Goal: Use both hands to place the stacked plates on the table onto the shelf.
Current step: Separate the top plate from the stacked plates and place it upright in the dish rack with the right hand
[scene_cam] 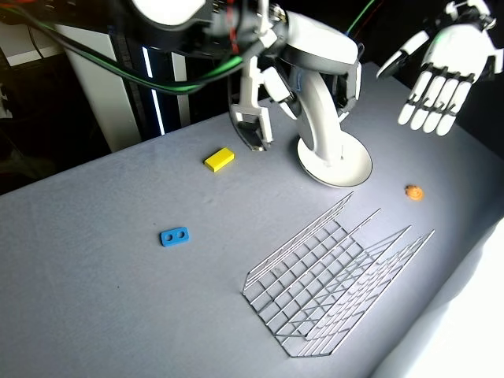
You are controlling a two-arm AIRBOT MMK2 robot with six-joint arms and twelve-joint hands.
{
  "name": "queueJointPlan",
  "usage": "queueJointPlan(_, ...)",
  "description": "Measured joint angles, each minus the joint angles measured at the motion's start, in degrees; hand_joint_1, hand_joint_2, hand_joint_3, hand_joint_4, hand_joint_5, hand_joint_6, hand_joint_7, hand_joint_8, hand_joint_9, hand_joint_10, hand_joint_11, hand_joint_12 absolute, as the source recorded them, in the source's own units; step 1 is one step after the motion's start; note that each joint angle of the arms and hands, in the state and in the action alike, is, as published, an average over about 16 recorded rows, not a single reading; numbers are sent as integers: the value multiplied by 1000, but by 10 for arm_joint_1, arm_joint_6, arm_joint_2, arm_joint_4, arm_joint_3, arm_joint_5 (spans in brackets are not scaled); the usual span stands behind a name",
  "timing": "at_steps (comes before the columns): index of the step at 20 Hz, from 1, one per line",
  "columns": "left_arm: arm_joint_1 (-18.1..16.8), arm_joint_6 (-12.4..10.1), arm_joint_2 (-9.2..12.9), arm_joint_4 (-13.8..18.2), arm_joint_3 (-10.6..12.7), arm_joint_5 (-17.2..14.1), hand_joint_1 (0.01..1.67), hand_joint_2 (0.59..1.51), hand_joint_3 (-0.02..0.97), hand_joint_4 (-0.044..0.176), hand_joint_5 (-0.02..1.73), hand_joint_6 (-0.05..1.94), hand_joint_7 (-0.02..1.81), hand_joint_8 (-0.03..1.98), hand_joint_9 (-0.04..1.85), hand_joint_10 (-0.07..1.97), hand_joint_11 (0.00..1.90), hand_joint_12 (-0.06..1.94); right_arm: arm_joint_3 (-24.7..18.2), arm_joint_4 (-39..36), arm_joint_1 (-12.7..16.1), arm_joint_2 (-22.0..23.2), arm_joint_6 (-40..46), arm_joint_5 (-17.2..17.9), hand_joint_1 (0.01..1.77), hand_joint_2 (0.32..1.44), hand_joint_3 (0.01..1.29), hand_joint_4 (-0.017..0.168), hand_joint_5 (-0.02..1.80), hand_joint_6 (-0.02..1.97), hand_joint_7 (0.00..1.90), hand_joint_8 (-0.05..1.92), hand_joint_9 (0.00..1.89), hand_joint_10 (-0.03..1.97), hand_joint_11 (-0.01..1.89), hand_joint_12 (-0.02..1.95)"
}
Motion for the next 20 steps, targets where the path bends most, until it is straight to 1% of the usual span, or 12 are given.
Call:
queueJointPlan(2, -22, -8, 3, 21, 1, -1, 13, 1147, 12, 3, 65, 19, 56, 20, 25, 9, 21, 8, -5, -3, 10, 18, 41, 10, 1279, 951, 14, 10, 1054, 839, 1218, 498, 1233, 357, 959, 1043)
queueJointPlan(5, -49, -20, 7, 46, 1, -3, 13, 1147, 12, 3, 65, 19, 58, 19, 26, 9, 21, 8, -4, -13, 27, 37, 113, 16, 1286, 951, 14, 12, 1057, 829, 1207, 526, 1233, 364, 960, 1055)
queueJointPlan(6, -54, -24, 7, 52, 0, -4, 13, 1147, 12, 3, 65, 19, 58, 19, 26, 9, 20, 8, -1, -19, 32, 41, 139, 16, 1287, 951, 14, 13, 1057, 826, 1201, 545, 1240, 351, 959, 1058)
queueJointPlan(8, -61, -28, 9, 61, -1, -5, 13, 1147, 12, 3, 64, 19, 58, 19, 25, 9, 20, 8, 7, -30, 44, 47, 194, 12, 1288, 950, 14, 18, 1056, 829, 1185, 611, 1264, 254, 955, 1064)
queueJointPlan(10, -62, -31, 9, 66, -5, -7, 13, 1147, 12, 3, 65, 19, 61, 19, 27, 9, 19, 8, 17, -40, 57, 49, 250, 0, 1287, 950, 14, 21, 1055, 828, 1180, 633, 1291, 145, 951, 1069)
queueJointPlan(12, -61, -34, 9, 68, -10, -8, 12, 1147, 12, 3, 66, 19, 65, 20, 29, 9, 19, 8, 27, -42, 69, 51, 295, -17, 1285, 950, 14, 24, 1056, 816, 1183, 627, 1316, 90, 952, 1072)
queueJointPlan(16, -54, -38, 9, 67, -23, -10, 13, 1152, 12, 3, 70, 19, 72, 20, 34, 9, 18, 7, 46, -40, 90, 53, 366, -56, 1283, 950, 14, 27, 1062, 786, 1187, 615, 1341, 72, 949, 1078)
queueJointPlan(20, -34, -34, 7, 59, -39, -8, 12, 1158, 12, 3, 73, 19, 74, 20, 37, 9, 17, 7, 71, -37, 100, 54, 427, -86, 1283, 950, 14, 27, 1070, 756, 1196, 598, 1356, 51, 952, 1081)
